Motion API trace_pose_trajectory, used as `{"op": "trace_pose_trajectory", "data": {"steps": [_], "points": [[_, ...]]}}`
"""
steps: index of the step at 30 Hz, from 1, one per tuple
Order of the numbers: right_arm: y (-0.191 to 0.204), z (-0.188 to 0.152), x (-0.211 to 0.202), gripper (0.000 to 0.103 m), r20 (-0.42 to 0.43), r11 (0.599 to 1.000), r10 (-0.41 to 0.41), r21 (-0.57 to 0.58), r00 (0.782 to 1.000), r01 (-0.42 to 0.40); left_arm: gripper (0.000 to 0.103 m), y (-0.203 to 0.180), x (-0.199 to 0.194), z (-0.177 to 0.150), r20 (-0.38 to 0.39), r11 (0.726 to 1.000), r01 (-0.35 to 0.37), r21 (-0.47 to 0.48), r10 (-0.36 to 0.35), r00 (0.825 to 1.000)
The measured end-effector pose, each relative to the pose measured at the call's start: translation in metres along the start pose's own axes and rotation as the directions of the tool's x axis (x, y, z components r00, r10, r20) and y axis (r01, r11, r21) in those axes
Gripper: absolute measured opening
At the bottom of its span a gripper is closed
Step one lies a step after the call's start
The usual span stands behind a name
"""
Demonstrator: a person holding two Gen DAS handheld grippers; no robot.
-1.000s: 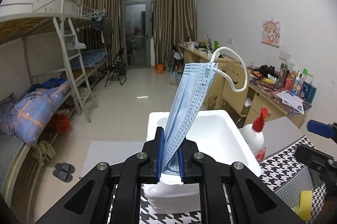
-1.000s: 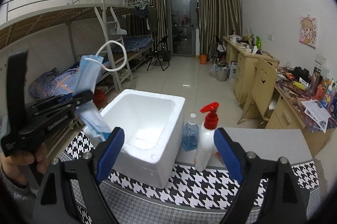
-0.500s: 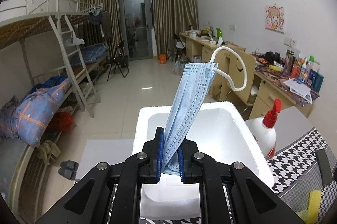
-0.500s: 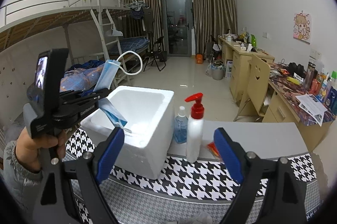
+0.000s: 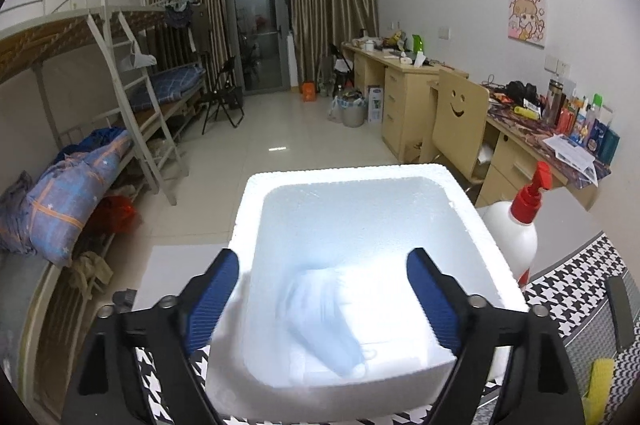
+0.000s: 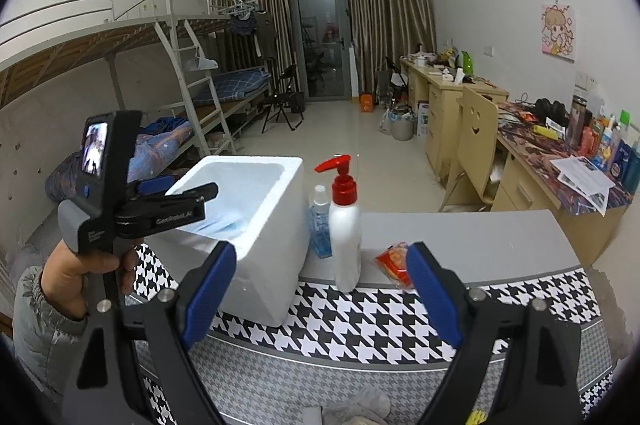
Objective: Organize soft objects
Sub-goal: 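Lower the blue mask into the foam box and open the left gripper, then withdraw both tools from the foam box back toward the table items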
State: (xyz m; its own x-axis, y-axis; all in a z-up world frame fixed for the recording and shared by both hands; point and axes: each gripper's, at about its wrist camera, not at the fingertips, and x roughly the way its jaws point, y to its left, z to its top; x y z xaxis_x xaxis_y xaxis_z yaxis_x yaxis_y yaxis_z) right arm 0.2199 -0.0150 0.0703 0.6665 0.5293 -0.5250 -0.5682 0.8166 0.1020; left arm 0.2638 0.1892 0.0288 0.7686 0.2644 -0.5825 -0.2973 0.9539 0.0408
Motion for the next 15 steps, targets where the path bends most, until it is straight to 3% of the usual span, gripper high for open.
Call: {"op": "trace_pose_trajectory", "data": {"steps": [9, 15], "points": [[-0.004, -0.004, -0.009, 0.090, 0.011, 1.000, 0.015, -0.003, 1.000, -0.015, 0.095, -0.014, -0.055, -0.007, 0.117, 1.000, 0.011, 0.024, -0.014, 0.993], [0.000, -0.009, -0.025, 0.090, 0.032, 1.000, 0.019, -0.021, 0.999, -0.019, 0.099, -0.025, -0.086, -0.019, 0.156, 0.999, 0.015, 0.052, -0.023, 0.987]]}}
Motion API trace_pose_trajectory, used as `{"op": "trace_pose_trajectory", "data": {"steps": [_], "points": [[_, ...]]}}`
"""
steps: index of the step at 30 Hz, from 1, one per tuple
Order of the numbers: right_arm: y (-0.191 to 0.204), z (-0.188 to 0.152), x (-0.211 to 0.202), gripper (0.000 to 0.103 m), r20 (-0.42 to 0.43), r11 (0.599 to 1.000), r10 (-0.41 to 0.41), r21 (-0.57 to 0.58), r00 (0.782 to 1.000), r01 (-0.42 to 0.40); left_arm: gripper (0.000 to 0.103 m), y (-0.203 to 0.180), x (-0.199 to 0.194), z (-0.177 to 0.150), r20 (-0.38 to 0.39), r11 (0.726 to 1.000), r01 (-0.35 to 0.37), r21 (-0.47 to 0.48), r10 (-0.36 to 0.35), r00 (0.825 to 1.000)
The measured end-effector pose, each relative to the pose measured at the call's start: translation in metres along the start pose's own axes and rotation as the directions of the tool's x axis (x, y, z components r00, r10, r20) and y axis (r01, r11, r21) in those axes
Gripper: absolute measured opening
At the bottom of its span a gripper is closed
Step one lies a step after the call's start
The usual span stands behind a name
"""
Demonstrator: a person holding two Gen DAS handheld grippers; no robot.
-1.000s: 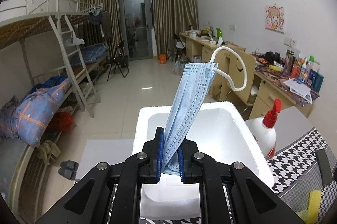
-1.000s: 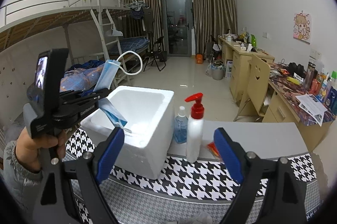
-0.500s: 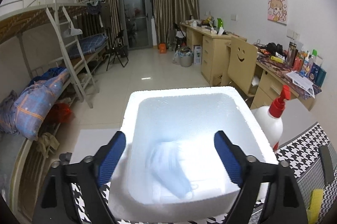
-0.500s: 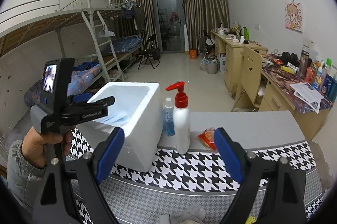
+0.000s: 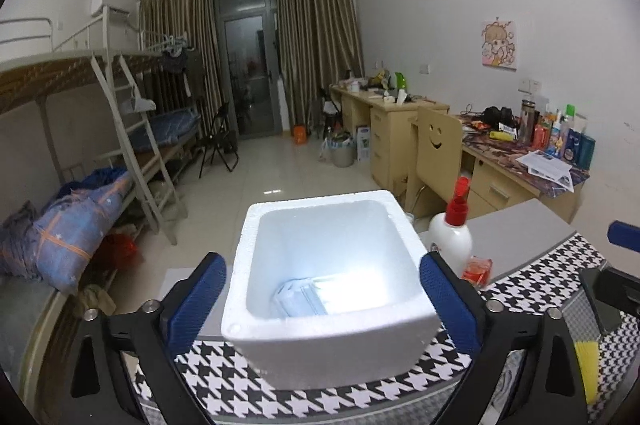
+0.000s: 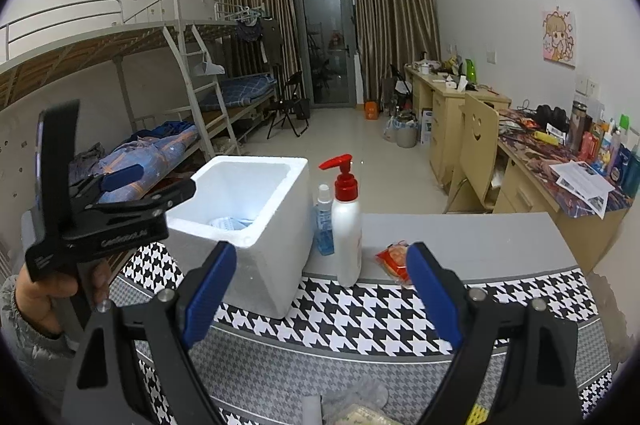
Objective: Organize soft objects
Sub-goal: 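Withdraw both tools from the foam box back toward the table items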
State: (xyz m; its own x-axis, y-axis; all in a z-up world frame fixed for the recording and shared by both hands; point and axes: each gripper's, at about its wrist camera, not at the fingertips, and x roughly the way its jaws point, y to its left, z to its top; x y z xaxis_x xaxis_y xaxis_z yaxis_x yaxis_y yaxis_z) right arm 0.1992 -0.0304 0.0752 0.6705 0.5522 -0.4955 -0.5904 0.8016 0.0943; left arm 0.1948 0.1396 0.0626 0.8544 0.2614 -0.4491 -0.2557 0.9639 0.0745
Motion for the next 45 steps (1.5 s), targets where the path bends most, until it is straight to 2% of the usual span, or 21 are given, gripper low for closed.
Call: {"op": "trace_pose_trajectory", "data": {"steps": [6, 9, 15, 24, 33, 45], "points": [[0.005, -0.006, -0.019, 0.090, 0.032, 1.000, -0.009, -0.023, 0.999, 0.009, 0.102, -0.006, -0.033, -0.011, 0.028, 1.000, -0.018, 0.006, 0.018, 0.999], [0.010, -0.010, -0.026, 0.098, 0.053, 0.999, -0.014, -0.048, 0.998, 0.016, 0.102, -0.006, -0.046, -0.017, 0.037, 1.000, -0.018, -0.006, 0.018, 0.999], [0.017, -0.019, -0.041, 0.098, 0.080, 0.997, -0.031, -0.067, 0.996, 0.036, 0.102, -0.008, -0.070, -0.031, 0.061, 1.000, -0.020, -0.018, 0.021, 0.998], [0.018, -0.026, -0.062, 0.098, 0.102, 0.998, -0.038, -0.051, 0.994, 0.043, 0.102, -0.012, -0.098, -0.045, 0.089, 0.999, 0.025, -0.033, -0.022, 0.996], [0.021, -0.035, -0.075, 0.098, 0.108, 0.996, -0.055, -0.062, 0.993, 0.062, 0.102, -0.027, -0.121, -0.055, 0.109, 0.997, 0.077, -0.006, -0.076, 0.991], [0.020, -0.048, -0.093, 0.098, 0.117, 0.996, -0.066, -0.060, 0.991, 0.074, 0.102, -0.037, -0.138, -0.067, 0.129, 0.995, 0.098, -0.002, -0.097, 0.987]]}}
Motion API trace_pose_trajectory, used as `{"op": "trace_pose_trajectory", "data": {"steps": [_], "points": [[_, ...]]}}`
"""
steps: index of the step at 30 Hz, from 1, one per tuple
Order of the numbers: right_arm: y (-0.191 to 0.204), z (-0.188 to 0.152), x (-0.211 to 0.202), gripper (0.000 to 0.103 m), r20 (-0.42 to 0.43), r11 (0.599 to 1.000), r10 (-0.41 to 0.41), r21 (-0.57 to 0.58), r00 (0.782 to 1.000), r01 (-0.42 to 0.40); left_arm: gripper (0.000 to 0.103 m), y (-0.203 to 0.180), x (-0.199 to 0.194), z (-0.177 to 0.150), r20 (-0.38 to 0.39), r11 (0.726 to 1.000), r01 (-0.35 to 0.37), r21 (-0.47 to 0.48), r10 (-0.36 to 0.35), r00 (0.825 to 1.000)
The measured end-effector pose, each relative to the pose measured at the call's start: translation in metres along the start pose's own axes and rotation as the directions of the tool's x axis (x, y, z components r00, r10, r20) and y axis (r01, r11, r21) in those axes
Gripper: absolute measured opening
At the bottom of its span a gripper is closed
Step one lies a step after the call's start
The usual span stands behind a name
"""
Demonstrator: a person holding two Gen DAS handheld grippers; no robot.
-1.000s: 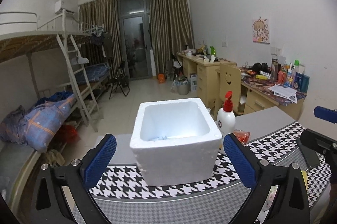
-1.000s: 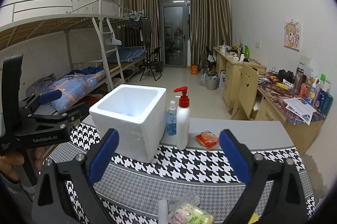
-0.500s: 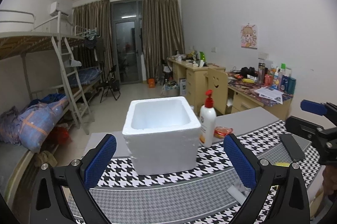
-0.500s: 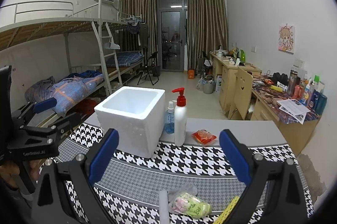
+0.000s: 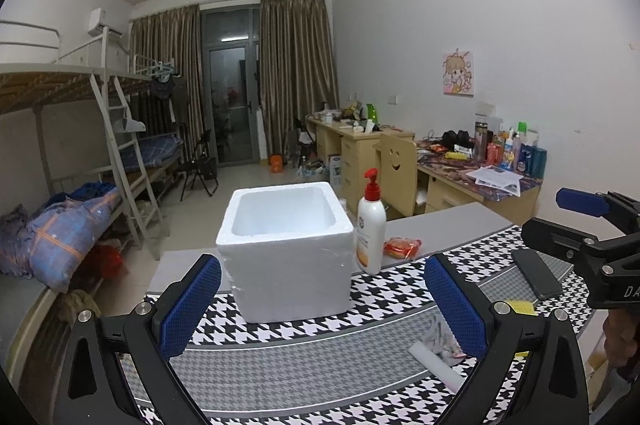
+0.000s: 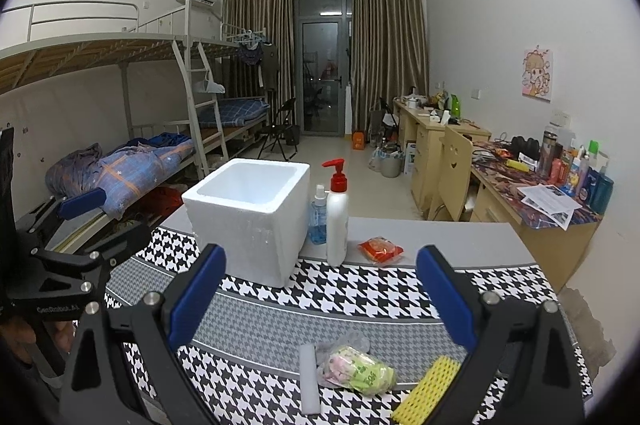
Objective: Organize soft objects
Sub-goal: 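Withdraw both tools from the foam box back toward the table items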
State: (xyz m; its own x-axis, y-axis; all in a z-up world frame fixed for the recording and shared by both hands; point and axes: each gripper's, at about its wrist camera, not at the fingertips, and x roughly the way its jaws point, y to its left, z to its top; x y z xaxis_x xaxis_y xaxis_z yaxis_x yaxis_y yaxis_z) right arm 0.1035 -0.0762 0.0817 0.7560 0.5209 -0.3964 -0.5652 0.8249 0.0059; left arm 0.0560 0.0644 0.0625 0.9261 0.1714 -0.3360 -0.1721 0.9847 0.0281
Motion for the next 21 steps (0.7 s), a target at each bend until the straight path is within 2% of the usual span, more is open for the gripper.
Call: {"op": "trace_pose_trajectory", "data": {"steps": [7, 14, 21], "points": [[-0.005, -0.011, -0.006, 0.098, -0.008, 1.000, -0.005, 0.015, 1.000, 0.005, 0.102, -0.010, -0.008, -0.008, 0.014, 1.000, 0.010, 0.003, -0.010, 1.000], [-0.011, -0.027, -0.016, 0.098, -0.004, 0.998, -0.053, 0.017, 0.999, 0.053, 0.102, -0.024, -0.010, -0.018, 0.014, 0.999, 0.036, 0.006, -0.036, 0.999], [-0.019, -0.044, -0.025, 0.098, -0.002, 0.997, -0.073, 0.040, 0.997, 0.073, 0.102, -0.039, -0.007, -0.031, -0.014, 0.997, 0.078, -0.001, -0.078, 0.997]]}}
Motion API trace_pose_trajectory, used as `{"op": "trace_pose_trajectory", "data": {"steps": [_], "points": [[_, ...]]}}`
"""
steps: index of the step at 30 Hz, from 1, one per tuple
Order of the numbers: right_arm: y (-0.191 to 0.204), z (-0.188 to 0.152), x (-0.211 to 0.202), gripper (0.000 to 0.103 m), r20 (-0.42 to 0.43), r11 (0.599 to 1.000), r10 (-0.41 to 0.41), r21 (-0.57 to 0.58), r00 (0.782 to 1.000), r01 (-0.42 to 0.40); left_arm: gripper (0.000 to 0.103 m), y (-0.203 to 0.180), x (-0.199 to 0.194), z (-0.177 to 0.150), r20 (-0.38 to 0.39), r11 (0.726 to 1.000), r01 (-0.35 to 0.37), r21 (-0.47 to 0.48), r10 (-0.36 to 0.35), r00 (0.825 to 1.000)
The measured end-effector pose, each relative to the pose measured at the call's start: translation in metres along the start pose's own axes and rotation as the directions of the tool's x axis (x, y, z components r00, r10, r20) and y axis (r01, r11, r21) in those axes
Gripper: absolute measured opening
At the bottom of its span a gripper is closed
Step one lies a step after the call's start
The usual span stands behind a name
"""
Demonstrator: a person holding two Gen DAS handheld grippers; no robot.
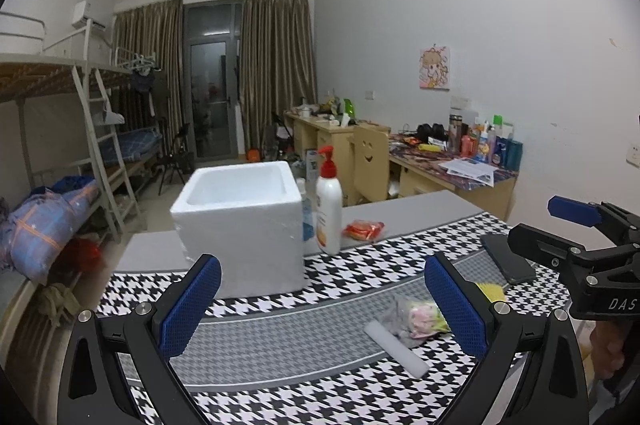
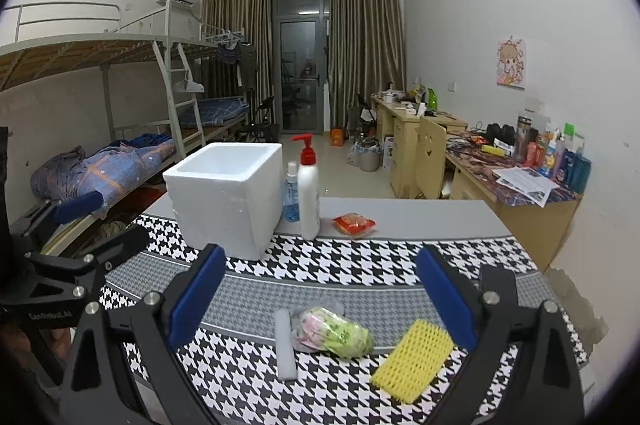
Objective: Organize soft objects
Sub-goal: 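Withdraw both tools from the foam box back toward the table items, then approach the yellow foam mesh sleeve with the right gripper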
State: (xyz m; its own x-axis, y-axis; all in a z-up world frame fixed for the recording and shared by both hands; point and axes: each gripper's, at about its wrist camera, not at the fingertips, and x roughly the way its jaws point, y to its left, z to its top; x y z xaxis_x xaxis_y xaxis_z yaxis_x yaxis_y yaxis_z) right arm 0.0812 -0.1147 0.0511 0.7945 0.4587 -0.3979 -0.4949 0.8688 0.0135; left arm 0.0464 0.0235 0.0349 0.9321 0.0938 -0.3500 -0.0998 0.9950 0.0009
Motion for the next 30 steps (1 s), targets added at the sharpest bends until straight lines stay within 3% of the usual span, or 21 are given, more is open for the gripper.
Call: {"op": "trace_pose_trajectory", "data": {"steps": [30], "points": [[-0.048, -0.048, 0.003, 0.098, -0.065, 0.985, -0.128, 0.105, 0.990, 0.134, 0.102, -0.032, 0.036, -0.029, -0.067, 0.998, 0.058, -0.014, -0.059, 0.996]]}}
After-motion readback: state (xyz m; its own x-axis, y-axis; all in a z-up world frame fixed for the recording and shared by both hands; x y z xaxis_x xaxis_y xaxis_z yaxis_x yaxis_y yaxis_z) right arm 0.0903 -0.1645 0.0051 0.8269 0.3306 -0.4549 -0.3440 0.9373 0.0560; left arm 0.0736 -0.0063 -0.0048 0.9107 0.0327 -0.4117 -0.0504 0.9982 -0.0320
